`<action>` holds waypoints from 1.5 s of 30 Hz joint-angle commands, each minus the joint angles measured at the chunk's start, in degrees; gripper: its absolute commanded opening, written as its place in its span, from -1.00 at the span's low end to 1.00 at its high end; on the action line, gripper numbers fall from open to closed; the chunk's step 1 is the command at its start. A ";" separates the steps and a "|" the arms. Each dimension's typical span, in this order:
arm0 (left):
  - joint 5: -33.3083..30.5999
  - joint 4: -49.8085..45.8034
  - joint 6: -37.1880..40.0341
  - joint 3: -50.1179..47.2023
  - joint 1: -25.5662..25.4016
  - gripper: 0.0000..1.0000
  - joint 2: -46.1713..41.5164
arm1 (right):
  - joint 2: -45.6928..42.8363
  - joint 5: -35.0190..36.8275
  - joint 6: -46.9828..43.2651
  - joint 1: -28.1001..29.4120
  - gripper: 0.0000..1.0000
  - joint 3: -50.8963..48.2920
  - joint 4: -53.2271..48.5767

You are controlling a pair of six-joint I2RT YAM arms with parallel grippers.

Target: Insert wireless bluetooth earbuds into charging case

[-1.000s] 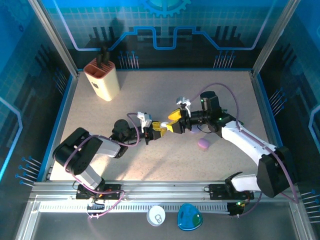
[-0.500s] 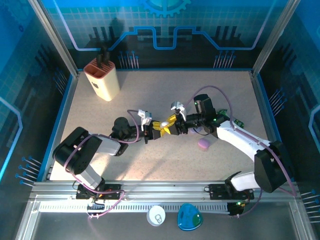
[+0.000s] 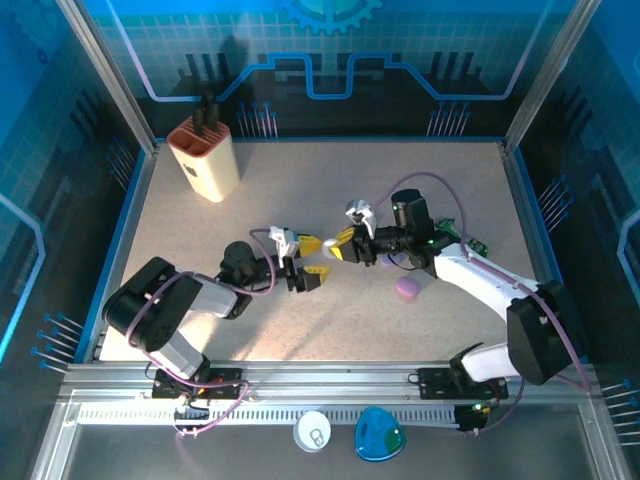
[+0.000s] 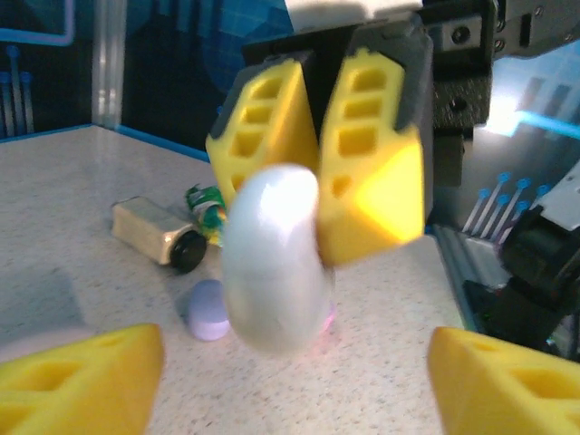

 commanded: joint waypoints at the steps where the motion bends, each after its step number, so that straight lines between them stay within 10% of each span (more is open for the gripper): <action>1: -6.56 1.55 7.65 -3.44 0.58 0.86 -3.06 | 2.37 6.57 8.69 -1.06 -0.71 -0.55 5.28; 7: -6.79 -5.63 14.18 -7.32 2.85 0.97 -8.80 | 8.66 16.37 18.69 1.00 -0.71 0.08 5.79; 12: -7.97 -31.26 24.23 -5.12 3.45 0.99 -19.80 | 15.65 19.84 24.62 2.56 -0.72 1.08 4.10; 23: -5.12 -40.02 23.96 -1.60 3.87 0.98 -22.30 | 22.41 21.85 31.35 4.00 -0.41 -2.07 10.28; 32: -11.36 -46.51 19.42 -0.54 5.42 0.98 -29.84 | 10.33 28.36 23.29 1.56 0.22 -4.75 7.98; 38: -26.92 -60.56 19.38 1.20 8.19 0.99 -38.55 | -2.71 36.59 13.24 -3.37 0.44 -7.44 3.93; 45: -33.15 -56.17 15.48 -4.48 18.97 0.99 -41.33 | -15.64 51.63 2.28 -12.83 0.84 -12.73 1.68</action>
